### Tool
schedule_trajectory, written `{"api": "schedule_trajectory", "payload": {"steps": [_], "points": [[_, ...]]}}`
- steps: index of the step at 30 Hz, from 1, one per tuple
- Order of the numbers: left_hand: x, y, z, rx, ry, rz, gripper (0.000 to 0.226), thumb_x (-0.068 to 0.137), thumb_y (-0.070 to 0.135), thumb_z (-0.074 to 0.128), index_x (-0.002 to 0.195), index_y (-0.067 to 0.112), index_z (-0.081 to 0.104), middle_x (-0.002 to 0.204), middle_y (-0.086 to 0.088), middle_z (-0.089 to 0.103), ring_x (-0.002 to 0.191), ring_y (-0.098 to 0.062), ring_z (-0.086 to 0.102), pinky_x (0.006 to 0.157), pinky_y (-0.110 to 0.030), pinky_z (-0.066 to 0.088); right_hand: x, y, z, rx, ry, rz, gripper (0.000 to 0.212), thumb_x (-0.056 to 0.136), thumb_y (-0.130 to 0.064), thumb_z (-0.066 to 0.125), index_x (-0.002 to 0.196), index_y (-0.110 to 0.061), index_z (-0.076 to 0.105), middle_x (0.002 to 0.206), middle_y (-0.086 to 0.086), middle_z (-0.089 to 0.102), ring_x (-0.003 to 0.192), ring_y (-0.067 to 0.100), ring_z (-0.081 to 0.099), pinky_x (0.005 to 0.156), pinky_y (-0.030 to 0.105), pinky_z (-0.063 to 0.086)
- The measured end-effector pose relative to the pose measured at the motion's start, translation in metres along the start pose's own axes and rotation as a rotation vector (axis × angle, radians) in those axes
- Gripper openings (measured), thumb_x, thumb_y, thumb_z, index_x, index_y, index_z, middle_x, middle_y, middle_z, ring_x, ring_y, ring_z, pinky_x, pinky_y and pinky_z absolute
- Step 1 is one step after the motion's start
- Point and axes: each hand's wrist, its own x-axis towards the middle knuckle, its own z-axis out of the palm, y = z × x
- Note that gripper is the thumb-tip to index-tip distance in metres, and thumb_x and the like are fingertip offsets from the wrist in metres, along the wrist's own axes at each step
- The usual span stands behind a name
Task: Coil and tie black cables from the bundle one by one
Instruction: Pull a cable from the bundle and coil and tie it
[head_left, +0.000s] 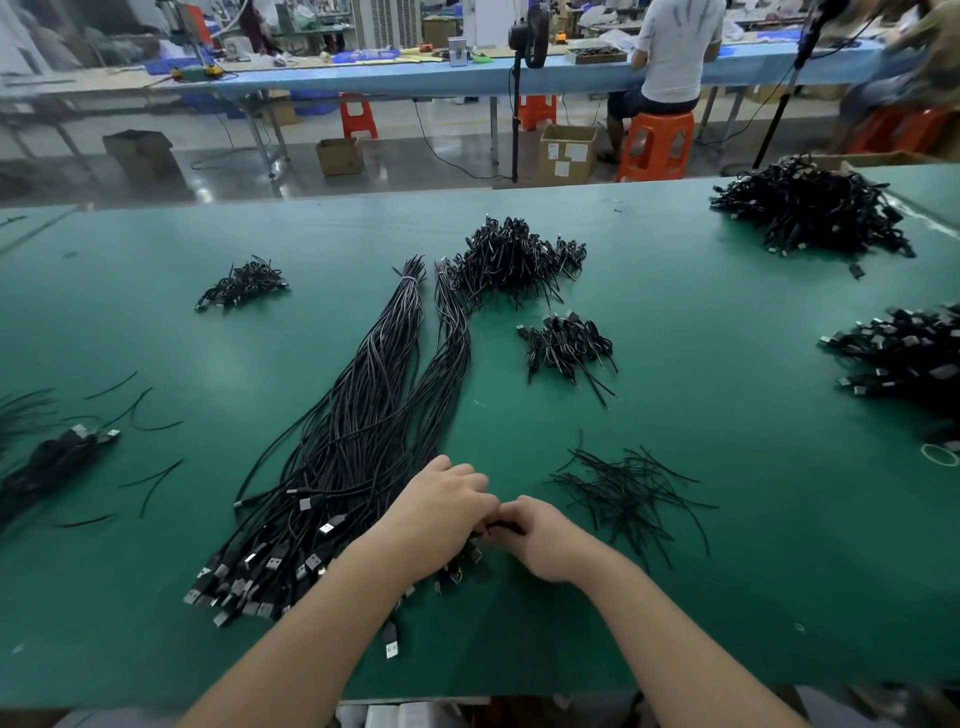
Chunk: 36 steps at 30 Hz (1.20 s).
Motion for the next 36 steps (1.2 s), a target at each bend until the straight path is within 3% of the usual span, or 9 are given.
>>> {"api": "schedule_trajectory", "payload": {"steps": [5,7,10,13,15,19,27,30,36], "points": [[-0.007,0.001,-0.002,-0.081,0.045,-0.037,0.022,0.096,0.018,0.051,0.109,0.029,0.066,0.101,0.006,0.056,0.1,-0.017,0.05,0.086,-0.03,0.029,-0.007,-0.025,-0.028,0.004,-0.247,0.123,0.029,0.1,-0.034,0.054,0.109,-0.011,0.069,0.083,0.003,0.066,0.073,0.015,0.056,0.078,0.044,0.052],[-0.012,-0.002,-0.006,-0.273,0.173,-0.107,0.018,0.097,0.022,0.055,0.101,0.029,0.071,0.097,0.01,0.06,0.096,-0.014,0.055,0.086,-0.028,0.032,-0.015,-0.03,-0.042,0.375,-0.274,0.17,0.038,0.103,-0.038,0.049,0.115,-0.006,0.067,0.091,0.007,0.071,0.083,0.018,0.068,0.077,0.04,0.059],[-0.022,-0.007,-0.017,-0.744,0.375,-0.348,0.013,0.091,0.018,0.07,0.087,0.03,0.074,0.086,0.016,0.068,0.083,-0.004,0.062,0.081,-0.021,0.047,-0.031,-0.035,-0.063,0.978,-0.253,0.187,0.054,0.108,-0.044,0.03,0.129,-0.004,0.059,0.108,0.02,0.069,0.098,0.032,0.067,0.072,0.043,0.06],[-0.026,-0.003,-0.029,-1.166,0.518,-0.547,0.016,0.087,0.017,0.077,0.08,0.032,0.075,0.08,0.008,0.072,0.072,-0.011,0.065,0.07,-0.022,0.055,-0.037,-0.046,-0.061,0.754,0.003,0.133,0.033,0.105,-0.033,0.046,0.122,-0.014,0.067,0.111,0.005,0.073,0.096,0.023,0.07,0.075,0.039,0.061],[-0.024,0.005,-0.034,-1.256,0.567,-0.575,0.018,0.087,0.015,0.077,0.08,0.031,0.075,0.077,0.004,0.073,0.068,-0.011,0.064,0.068,-0.023,0.054,-0.037,-0.057,-0.051,0.649,0.089,0.059,0.02,0.1,-0.024,0.058,0.112,-0.017,0.072,0.106,-0.002,0.075,0.093,0.016,0.071,0.069,0.031,0.059],[-0.02,0.021,-0.044,-1.28,0.603,-0.549,0.017,0.088,0.008,0.074,0.079,0.022,0.075,0.076,0.001,0.073,0.068,-0.011,0.062,0.069,-0.035,0.054,-0.039,-0.078,-0.045,0.526,0.24,-0.018,0.014,0.096,-0.028,0.066,0.094,-0.02,0.077,0.086,-0.003,0.077,0.078,0.009,0.071,0.057,0.021,0.05],[-0.025,0.027,-0.051,-1.175,0.589,-0.517,0.009,0.088,0.016,0.077,0.083,0.023,0.076,0.073,0.013,0.07,0.06,0.003,0.055,0.06,-0.014,0.044,-0.049,-0.086,-0.05,0.503,0.265,0.019,0.015,0.098,-0.022,0.063,0.094,-0.013,0.075,0.082,0.001,0.078,0.076,0.014,0.074,0.057,0.019,0.05],[-0.027,0.028,-0.051,-1.075,0.553,-0.481,0.014,0.087,0.014,0.077,0.081,0.027,0.074,0.079,0.014,0.069,0.071,0.002,0.059,0.068,-0.012,0.044,-0.051,-0.085,-0.053,0.474,0.229,0.068,0.015,0.096,-0.021,0.066,0.093,-0.009,0.076,0.084,0.002,0.078,0.075,0.013,0.074,0.054,0.017,0.047],[-0.031,0.028,-0.058,-0.875,0.537,-0.365,0.003,0.089,0.012,0.074,0.092,0.013,0.076,0.089,0.012,0.066,0.088,-0.002,0.061,0.08,-0.013,0.046,-0.055,-0.082,-0.055,0.543,0.189,0.119,0.017,0.092,-0.023,0.07,0.092,-0.007,0.077,0.086,0.006,0.078,0.071,0.008,0.071,0.054,0.015,0.043]]}}
